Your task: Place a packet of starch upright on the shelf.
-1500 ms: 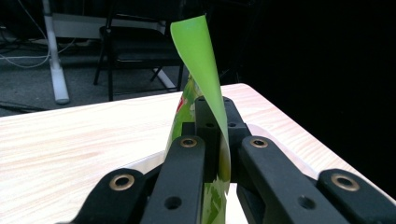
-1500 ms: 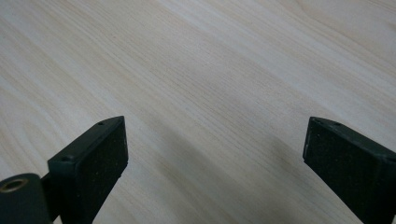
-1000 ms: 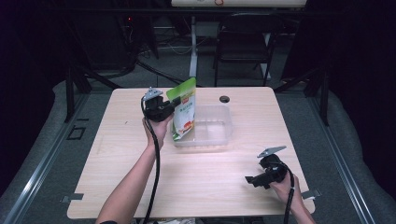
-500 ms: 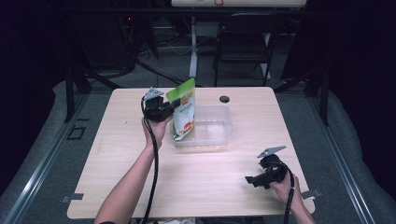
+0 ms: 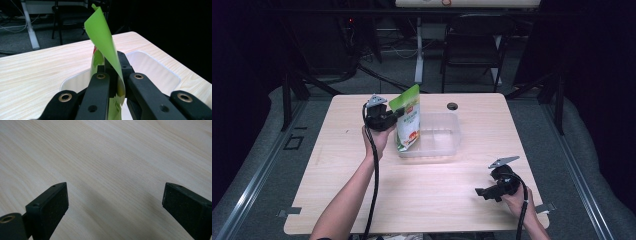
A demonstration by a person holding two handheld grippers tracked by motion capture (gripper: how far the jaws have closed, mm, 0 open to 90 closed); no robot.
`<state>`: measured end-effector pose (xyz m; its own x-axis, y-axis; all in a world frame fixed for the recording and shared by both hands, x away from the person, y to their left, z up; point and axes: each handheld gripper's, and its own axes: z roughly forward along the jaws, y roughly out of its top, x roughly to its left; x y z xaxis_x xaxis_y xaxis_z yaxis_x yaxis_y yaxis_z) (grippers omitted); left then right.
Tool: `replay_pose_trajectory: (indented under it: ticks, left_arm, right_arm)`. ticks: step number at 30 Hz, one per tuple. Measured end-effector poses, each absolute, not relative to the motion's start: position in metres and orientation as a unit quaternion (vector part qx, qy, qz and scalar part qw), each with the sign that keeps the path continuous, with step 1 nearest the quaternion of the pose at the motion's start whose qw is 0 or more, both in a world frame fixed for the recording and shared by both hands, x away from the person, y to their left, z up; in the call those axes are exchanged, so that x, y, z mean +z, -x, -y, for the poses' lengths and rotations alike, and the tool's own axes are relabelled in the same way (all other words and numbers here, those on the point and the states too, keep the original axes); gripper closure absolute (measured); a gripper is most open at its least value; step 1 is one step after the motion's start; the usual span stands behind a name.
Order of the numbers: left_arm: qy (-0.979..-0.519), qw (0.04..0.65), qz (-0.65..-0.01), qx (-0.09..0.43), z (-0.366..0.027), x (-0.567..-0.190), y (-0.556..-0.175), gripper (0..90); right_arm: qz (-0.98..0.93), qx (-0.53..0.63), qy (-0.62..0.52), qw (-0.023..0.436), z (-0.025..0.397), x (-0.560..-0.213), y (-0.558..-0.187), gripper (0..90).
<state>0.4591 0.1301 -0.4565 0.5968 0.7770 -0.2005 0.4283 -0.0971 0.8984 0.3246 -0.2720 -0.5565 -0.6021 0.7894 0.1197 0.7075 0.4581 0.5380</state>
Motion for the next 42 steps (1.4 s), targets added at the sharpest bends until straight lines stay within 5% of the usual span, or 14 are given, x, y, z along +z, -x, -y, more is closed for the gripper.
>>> replay_pose_trajectory:
  ticks: [25, 28, 30, 31, 33, 39, 42]
  left_arm:
    - [-0.735, 0.49, -0.432, 0.183, -0.149, -0.462, -0.454, 86.3]
    - [-0.733, 0.49, -0.435, 0.184, -0.152, -0.461, -0.454, 73.9]
    - [-0.732, 0.488, -0.438, 0.187, -0.154, -0.459, -0.453, 58.0]
    - [-0.731, 0.484, -0.44, 0.193, -0.155, -0.457, -0.452, 58.0]
    - [-0.726, 0.481, -0.449, 0.2, -0.16, -0.453, -0.448, 35.7]
    - [-0.738, 0.454, -0.452, 0.213, -0.182, -0.444, -0.417, 16.8]
    - [-0.745, 0.443, -0.451, 0.211, -0.189, -0.445, -0.405, 15.5]
  right_arm:
    - [-0.853, 0.272, -0.44, 0.074, 0.273, -0.555, -0.321, 6.2]
    - [-0.851, 0.274, -0.441, 0.078, 0.273, -0.555, -0.32, 6.2]
    - [-0.85, 0.274, -0.442, 0.079, 0.273, -0.555, -0.32, 6.2]
    - [-0.85, 0.275, -0.442, 0.079, 0.273, -0.555, -0.32, 6.2]
    - [-0.851, 0.271, -0.442, 0.077, 0.273, -0.555, -0.32, 6.1]
    - [-0.851, 0.273, -0.442, 0.077, 0.273, -0.555, -0.32, 6.2]
    - [-0.851, 0.272, -0.442, 0.077, 0.273, -0.555, -0.32, 6.1]
